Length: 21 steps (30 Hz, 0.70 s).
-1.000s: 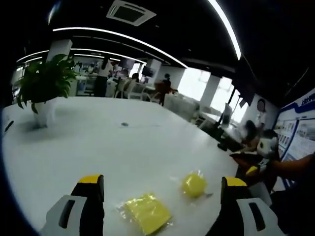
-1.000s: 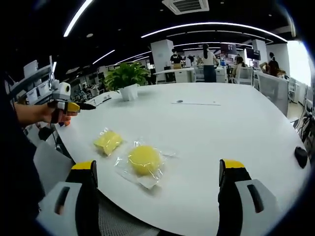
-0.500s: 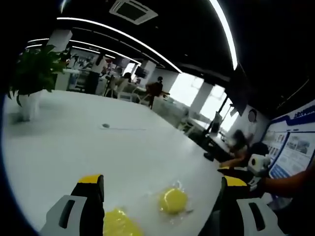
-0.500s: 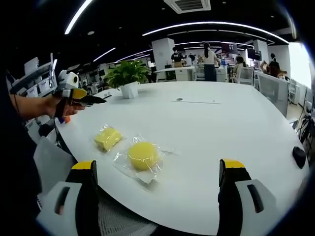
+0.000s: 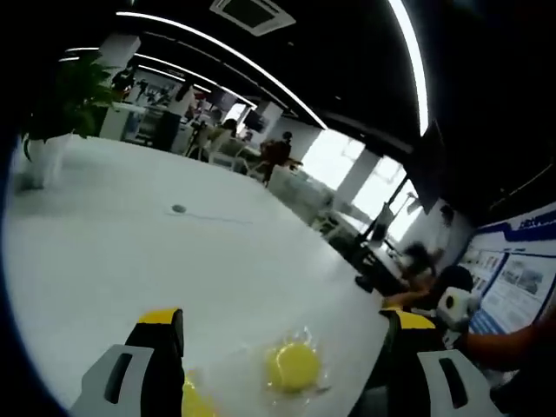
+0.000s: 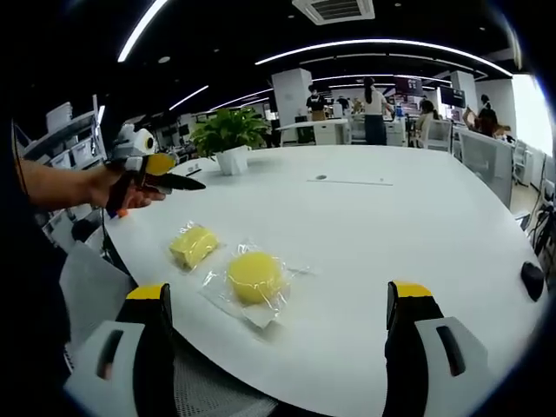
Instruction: Compare the silicone blocks by pressing each to a similar depth, holding the contact briefly, and releasing to observe deformation and rebound differences across the visible hardness samples.
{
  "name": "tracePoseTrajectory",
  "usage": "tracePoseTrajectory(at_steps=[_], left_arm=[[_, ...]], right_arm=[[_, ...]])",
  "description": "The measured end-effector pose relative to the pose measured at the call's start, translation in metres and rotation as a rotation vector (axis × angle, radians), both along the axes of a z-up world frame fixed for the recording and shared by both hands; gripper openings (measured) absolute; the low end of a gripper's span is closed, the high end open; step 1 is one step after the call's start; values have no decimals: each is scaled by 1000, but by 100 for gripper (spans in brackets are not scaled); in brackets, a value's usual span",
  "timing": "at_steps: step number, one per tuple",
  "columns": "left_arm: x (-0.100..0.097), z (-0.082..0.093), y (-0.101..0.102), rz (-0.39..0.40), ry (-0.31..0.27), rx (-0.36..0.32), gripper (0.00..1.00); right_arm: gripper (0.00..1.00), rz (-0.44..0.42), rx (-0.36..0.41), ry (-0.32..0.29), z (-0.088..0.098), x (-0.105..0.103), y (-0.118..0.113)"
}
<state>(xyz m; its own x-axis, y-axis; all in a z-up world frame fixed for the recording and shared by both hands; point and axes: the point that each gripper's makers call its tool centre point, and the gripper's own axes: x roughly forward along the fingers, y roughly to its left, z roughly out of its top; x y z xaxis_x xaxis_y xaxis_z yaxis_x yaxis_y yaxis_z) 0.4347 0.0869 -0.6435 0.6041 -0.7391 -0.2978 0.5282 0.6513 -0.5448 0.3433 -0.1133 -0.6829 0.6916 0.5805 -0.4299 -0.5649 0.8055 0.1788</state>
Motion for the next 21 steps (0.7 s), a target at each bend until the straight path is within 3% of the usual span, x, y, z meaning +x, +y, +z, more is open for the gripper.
tracePoseTrajectory(at_steps=[5, 10, 13, 14, 18, 21], left_arm=[[5, -13, -9, -2, 33, 4, 99], [1, -44, -16, -11, 115, 33, 94], [3, -56, -19, -6, 134, 47, 88], [5, -64, -19, 7, 167, 49, 86], [9, -74, -24, 30, 223, 19, 85], [12, -82, -27, 45, 234, 36, 84]], right_arm=[[96, 8, 5, 3, 1, 6, -2], [96, 10, 19, -9, 7, 10, -3], [96, 8, 24, -8, 6, 11, -5], [96, 5, 29, -7, 6, 11, -6], [96, 7, 49, 14, 5, 9, -6], [96, 23, 38, 14, 5, 9, -7]])
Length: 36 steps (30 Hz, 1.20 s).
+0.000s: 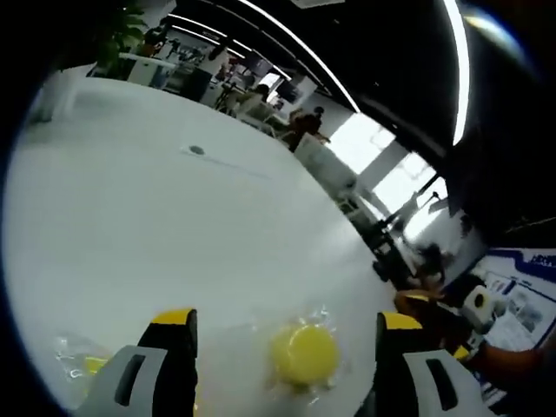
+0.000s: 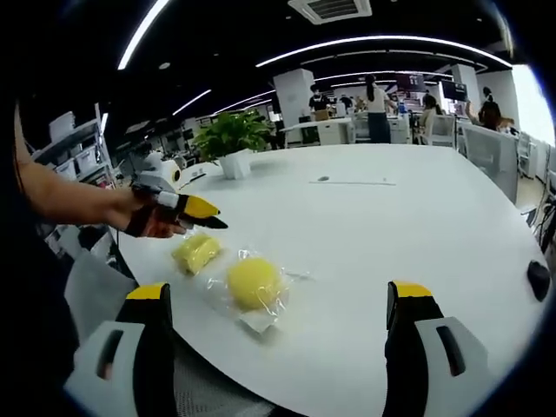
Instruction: Compare the silicone blocks by pressing each to a similar depth, holding the contact briefly, and releasing to observe deformation and rebound differences across the visible hardness samples.
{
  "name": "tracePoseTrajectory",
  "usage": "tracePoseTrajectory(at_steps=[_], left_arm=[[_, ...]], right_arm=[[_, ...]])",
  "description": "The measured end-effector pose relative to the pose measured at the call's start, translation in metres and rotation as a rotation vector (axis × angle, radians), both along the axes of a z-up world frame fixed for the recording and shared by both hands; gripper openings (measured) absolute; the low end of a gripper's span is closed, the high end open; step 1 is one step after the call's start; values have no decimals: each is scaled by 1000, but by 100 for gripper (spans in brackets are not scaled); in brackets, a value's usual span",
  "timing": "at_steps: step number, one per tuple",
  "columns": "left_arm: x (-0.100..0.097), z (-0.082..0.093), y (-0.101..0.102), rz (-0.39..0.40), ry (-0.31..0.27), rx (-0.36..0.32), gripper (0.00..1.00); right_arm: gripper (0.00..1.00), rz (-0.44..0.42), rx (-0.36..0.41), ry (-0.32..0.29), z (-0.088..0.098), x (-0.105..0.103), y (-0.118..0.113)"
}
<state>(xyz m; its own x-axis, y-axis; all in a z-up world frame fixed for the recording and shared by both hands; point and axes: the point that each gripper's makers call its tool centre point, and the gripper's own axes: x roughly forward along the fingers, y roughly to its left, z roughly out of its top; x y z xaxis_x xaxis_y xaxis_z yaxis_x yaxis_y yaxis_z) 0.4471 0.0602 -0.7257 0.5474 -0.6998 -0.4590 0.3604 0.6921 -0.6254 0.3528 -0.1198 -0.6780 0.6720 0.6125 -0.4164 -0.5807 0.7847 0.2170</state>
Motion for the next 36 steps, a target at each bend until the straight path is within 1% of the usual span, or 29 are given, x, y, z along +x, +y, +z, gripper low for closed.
tracePoseTrajectory(at_steps=[2, 6, 9, 10, 12, 14, 15, 16, 18, 20, 21, 22, 26, 28, 29, 31, 33, 35, 36], left_arm=[[-1, -8, -4, 5, 43, -6, 84], [1, -15, -7, 9, 53, 7, 76], [2, -19, -12, 15, 75, -12, 74], [3, -23, -14, 15, 94, -14, 73], [0, -29, -19, 3, 138, -21, 67], [4, -31, -19, 12, 127, -12, 64], [5, -33, -18, 19, 134, -10, 62], [6, -38, -18, 34, 164, -10, 60], [8, -44, -16, 51, 195, -13, 55], [9, -48, -16, 55, 204, -10, 48], [10, -49, -16, 55, 203, -9, 42], [10, -49, -17, 55, 203, -6, 40], [10, -55, -25, 50, 233, -22, 37], [5, -61, -29, 42, 275, -26, 31], [5, -62, -32, 42, 283, -30, 27], [3, -62, -34, 41, 284, -26, 25], [3, -62, -37, 32, 274, -27, 18], [0, -69, -36, 21, 286, 3, 16], [2, -68, -36, 25, 276, -1, 16]], right_arm=[[96, 2, 0, 0, -1, 2, -3], [96, -3, 4, 15, -6, 4, -7], [96, 10, -6, 27, -11, 4, -7], [96, 10, -6, 29, -12, 5, -8], [96, 9, -4, 32, -12, 7, -9], [96, 9, -1, 36, -13, 9, -8], [96, 11, -1, 36, -13, 10, -7], [96, 13, -2, 36, -14, 10, -7], [96, 19, -1, 43, -16, 11, -5], [96, 21, 1, 46, -18, 12, -4], [96, 19, 1, 47, -18, 12, -4], [96, 16, 8, 48, -17, 12, -4], [96, 18, 7, 59, -23, 12, -3], [96, 18, 6, 67, -26, 12, -4], [96, 17, 7, 69, -26, 12, -4], [96, 15, 11, 71, -25, 12, -3], [96, 18, 9, 71, -25, 12, -3], [96, 19, 7, 71, -25, 11, -3], [96, 18, 7, 74, -26, 11, -3]])
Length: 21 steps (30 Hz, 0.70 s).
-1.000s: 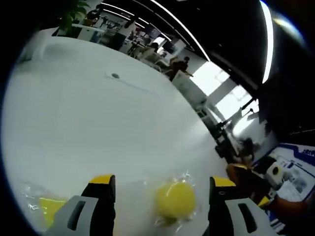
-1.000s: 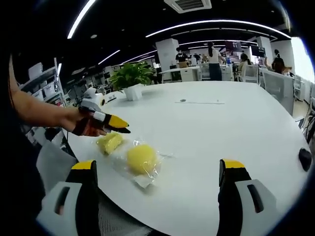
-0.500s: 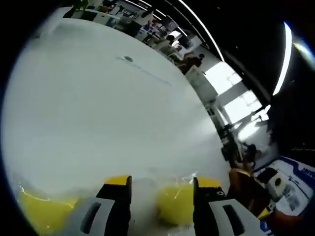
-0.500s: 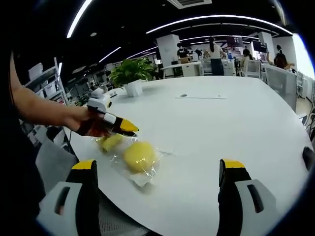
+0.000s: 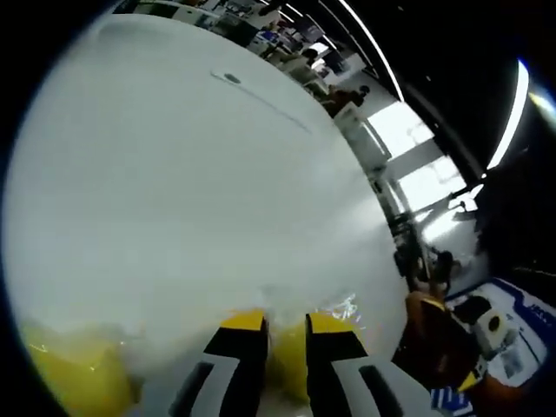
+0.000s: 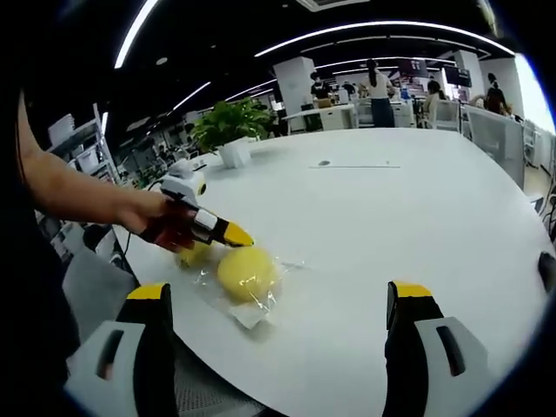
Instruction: Compare the silicone blocks by pressing each to a similar depth, holding the contact briefly, and releasing to observe deformation and rebound differences across the visible hardness samples.
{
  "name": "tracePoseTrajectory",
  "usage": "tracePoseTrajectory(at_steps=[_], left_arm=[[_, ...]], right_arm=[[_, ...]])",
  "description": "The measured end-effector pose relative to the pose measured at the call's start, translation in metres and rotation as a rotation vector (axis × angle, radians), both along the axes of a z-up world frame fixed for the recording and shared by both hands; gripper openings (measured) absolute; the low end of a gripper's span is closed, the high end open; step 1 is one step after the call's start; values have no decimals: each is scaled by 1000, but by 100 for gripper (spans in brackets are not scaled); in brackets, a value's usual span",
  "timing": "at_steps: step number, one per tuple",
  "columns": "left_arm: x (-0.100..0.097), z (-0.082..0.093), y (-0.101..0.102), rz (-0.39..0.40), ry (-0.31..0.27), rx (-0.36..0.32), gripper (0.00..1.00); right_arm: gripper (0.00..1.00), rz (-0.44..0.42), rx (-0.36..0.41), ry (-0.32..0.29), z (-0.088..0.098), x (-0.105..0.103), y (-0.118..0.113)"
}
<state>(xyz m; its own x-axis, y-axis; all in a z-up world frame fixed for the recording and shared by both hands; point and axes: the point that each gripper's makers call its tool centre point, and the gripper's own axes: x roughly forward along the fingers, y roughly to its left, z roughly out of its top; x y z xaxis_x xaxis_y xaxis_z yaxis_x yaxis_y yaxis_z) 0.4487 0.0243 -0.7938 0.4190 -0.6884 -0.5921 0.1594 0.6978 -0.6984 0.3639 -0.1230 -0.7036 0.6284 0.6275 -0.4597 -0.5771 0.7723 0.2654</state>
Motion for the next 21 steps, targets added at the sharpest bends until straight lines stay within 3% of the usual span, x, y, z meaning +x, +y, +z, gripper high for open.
tracePoseTrajectory(at_steps=[3, 5, 7, 21], left_arm=[[1, 0, -2, -20, -25, 8, 10], [0, -2, 0, -107, -120, 79, 6], [0, -4, 1, -69, -60, 53, 3], [-1, 1, -1, -77, -42, 35, 0]], right_arm=[[96, -4, 1, -1, 0, 0, -2], [96, -5, 0, 0, 0, -1, -3], [96, -6, -2, 1, -1, -2, -4], [96, -15, -4, -4, 2, -3, -4]])
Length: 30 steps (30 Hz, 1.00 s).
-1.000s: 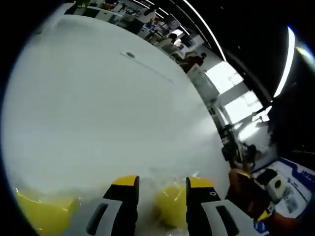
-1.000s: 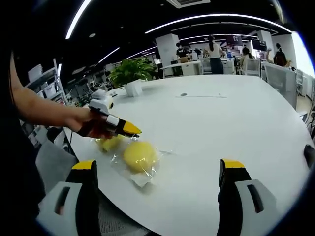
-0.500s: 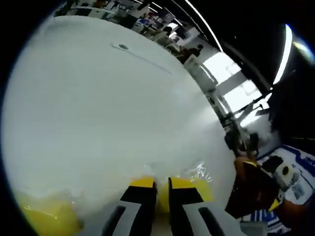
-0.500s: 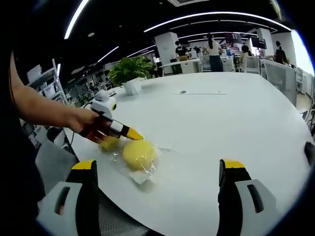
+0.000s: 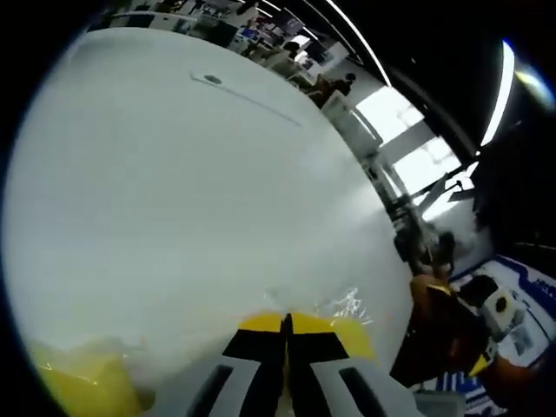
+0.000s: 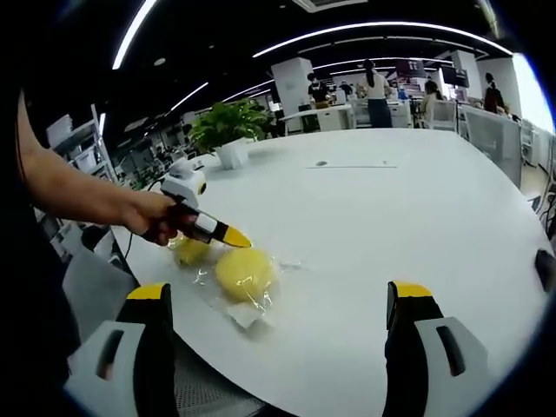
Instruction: Compare the silicone blocks by pressing each to a similar depth, holding the contact briefly, and releasing to observe deformation and rebound differences across the visible hardness samples.
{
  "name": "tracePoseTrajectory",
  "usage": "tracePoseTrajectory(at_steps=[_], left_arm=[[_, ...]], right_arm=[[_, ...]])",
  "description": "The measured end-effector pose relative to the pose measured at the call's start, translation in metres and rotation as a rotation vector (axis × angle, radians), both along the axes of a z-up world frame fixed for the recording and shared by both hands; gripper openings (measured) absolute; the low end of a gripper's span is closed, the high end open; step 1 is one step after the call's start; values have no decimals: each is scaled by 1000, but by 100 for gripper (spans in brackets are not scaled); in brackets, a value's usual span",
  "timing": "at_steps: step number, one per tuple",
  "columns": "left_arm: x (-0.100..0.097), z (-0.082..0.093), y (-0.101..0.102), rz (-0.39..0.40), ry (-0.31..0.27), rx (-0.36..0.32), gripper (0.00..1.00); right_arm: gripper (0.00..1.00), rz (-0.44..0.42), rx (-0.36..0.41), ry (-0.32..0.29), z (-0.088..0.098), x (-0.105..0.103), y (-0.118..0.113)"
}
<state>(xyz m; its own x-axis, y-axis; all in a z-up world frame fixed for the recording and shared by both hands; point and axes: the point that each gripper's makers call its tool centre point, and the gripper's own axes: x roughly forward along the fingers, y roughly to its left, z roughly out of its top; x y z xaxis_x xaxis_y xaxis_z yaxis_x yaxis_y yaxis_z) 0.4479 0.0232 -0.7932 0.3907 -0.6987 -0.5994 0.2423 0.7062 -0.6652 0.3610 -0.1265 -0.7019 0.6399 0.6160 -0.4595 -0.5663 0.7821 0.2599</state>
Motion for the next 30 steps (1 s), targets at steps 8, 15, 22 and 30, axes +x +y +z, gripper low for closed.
tracePoseTrajectory(at_steps=[8, 15, 22, 30], left_arm=[[0, 5, -2, 19, 20, -32, 0], [1, 24, -12, 11, -12, -97, 0], [-4, 49, -23, -1, -25, -155, 0], [-6, 84, -29, -96, -187, -194, 0]], right_arm=[[96, 2, 3, -4, 2, -2, 2], [96, 2, 1, -5, 2, -2, 3], [96, 8, 2, -9, 4, -2, 6], [96, 13, 6, -15, 7, 0, 8]])
